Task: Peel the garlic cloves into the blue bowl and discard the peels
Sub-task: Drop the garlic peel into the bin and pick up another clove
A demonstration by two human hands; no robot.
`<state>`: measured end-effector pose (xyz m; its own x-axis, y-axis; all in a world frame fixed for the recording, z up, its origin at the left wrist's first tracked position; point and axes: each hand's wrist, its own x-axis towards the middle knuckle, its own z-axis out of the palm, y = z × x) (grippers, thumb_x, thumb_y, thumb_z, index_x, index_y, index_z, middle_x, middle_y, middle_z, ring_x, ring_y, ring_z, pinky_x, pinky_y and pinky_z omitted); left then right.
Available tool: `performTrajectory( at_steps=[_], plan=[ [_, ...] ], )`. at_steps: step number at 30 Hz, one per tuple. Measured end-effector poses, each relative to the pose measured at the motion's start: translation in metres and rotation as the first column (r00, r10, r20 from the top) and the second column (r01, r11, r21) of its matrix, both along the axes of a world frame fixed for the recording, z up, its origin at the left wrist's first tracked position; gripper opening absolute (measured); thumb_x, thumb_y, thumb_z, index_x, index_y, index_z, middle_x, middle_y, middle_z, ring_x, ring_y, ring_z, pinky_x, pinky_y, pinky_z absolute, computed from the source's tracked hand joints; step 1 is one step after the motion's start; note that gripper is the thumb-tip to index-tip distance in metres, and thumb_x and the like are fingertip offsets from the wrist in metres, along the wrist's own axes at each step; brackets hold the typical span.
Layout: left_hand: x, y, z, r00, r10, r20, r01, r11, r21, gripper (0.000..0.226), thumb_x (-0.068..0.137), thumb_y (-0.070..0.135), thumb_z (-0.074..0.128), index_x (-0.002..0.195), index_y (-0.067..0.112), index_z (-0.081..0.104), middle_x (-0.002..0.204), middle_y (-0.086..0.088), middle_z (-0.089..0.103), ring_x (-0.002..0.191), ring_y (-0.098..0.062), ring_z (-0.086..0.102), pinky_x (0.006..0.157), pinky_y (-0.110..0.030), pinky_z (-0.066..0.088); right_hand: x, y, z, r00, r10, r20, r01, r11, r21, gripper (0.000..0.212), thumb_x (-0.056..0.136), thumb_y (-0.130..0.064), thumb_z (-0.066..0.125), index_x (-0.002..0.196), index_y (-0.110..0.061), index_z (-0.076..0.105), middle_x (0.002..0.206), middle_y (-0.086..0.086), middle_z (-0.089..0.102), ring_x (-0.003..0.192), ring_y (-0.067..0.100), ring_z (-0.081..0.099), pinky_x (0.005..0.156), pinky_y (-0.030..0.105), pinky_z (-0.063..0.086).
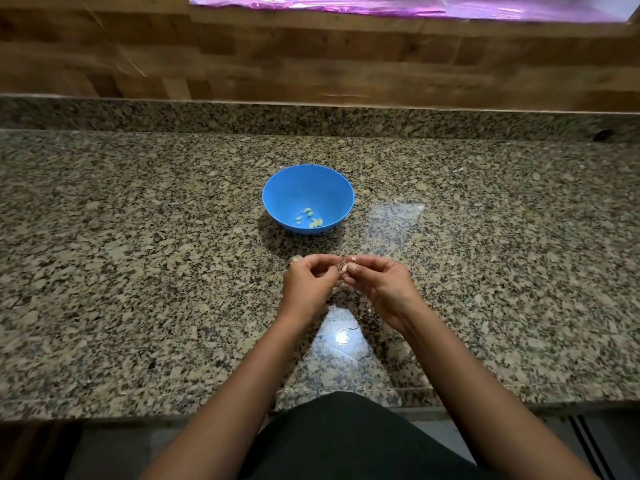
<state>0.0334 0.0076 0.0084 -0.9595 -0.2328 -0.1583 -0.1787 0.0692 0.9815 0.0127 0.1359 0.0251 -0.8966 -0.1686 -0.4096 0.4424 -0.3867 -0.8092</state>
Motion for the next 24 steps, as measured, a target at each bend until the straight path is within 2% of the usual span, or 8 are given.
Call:
performTrajectory(
  at_steps=[5,10,15,17,20,24],
  plan=[
    [0.002,-0.002,0.003,0.997,-0.065,-0.049,0.061,0.996,-0.070,0.013,0.081,0.015,0.072,0.093,0.012,0.072,0.086,-0.003,0.073,0.083,-0.015,0.070,0.080,-0.033,0.057,0.001,0.000,-0.002,0.998,-0.042,-0.053,0.045,0.998,0.048,0.010,0.080,0.012,0.060,0.086,0.005,0.064,0.075,0.012,0.069,0.069,0.018,0.068,0.068,0.021,0.057],
    [0.003,0.001,0.004,0.994,-0.060,-0.090,0.048,0.990,-0.129,0.012,0.081,0.013,0.071,0.093,0.010,0.073,0.082,0.001,0.072,0.077,-0.008,0.069,0.074,-0.022,0.055,0.003,-0.001,-0.001,0.983,-0.002,-0.182,0.041,0.976,0.214,0.008,0.080,0.007,0.065,0.085,0.001,0.065,0.077,0.013,0.068,0.071,0.019,0.067,0.067,0.022,0.055],
    [0.003,0.007,0.008,0.986,-0.027,-0.166,-0.028,0.947,-0.320,0.007,0.082,0.013,0.070,0.088,0.011,0.072,0.073,0.007,0.065,0.067,0.000,0.061,0.061,-0.008,0.049,0.004,-0.007,-0.005,0.956,0.005,-0.294,0.107,0.925,0.365,0.008,0.078,0.002,0.070,0.079,-0.007,0.069,0.084,0.018,0.070,0.083,0.030,0.068,0.078,0.035,0.057],
    [0.003,0.009,0.007,0.982,-0.006,-0.190,-0.062,0.933,-0.353,0.007,0.082,0.012,0.068,0.088,0.011,0.072,0.070,0.009,0.062,0.064,0.003,0.057,0.059,-0.006,0.047,0.004,-0.011,-0.008,0.950,-0.018,-0.312,0.137,0.921,0.366,0.010,0.078,0.002,0.070,0.078,-0.008,0.070,0.085,0.020,0.070,0.085,0.033,0.068,0.080,0.038,0.057],
    [0.003,0.011,0.006,0.979,0.031,-0.202,-0.106,0.923,-0.370,0.005,0.082,0.011,0.067,0.085,0.011,0.071,0.067,0.012,0.059,0.061,0.005,0.055,0.056,-0.007,0.045,0.006,-0.016,-0.011,0.952,-0.061,-0.299,0.167,0.924,0.344,0.009,0.079,0.003,0.068,0.078,-0.007,0.069,0.084,0.018,0.070,0.083,0.029,0.068,0.078,0.036,0.057],
    [0.000,0.007,0.004,0.986,0.057,-0.154,-0.100,0.953,-0.287,0.005,0.082,0.014,0.069,0.085,0.011,0.071,0.072,0.003,0.067,0.064,-0.005,0.063,0.058,-0.012,0.050,0.006,-0.018,-0.010,0.967,-0.094,-0.237,0.150,0.961,0.233,0.006,0.079,0.006,0.066,0.083,0.002,0.067,0.085,0.017,0.068,0.079,0.025,0.067,0.075,0.030,0.057]
  ],
)
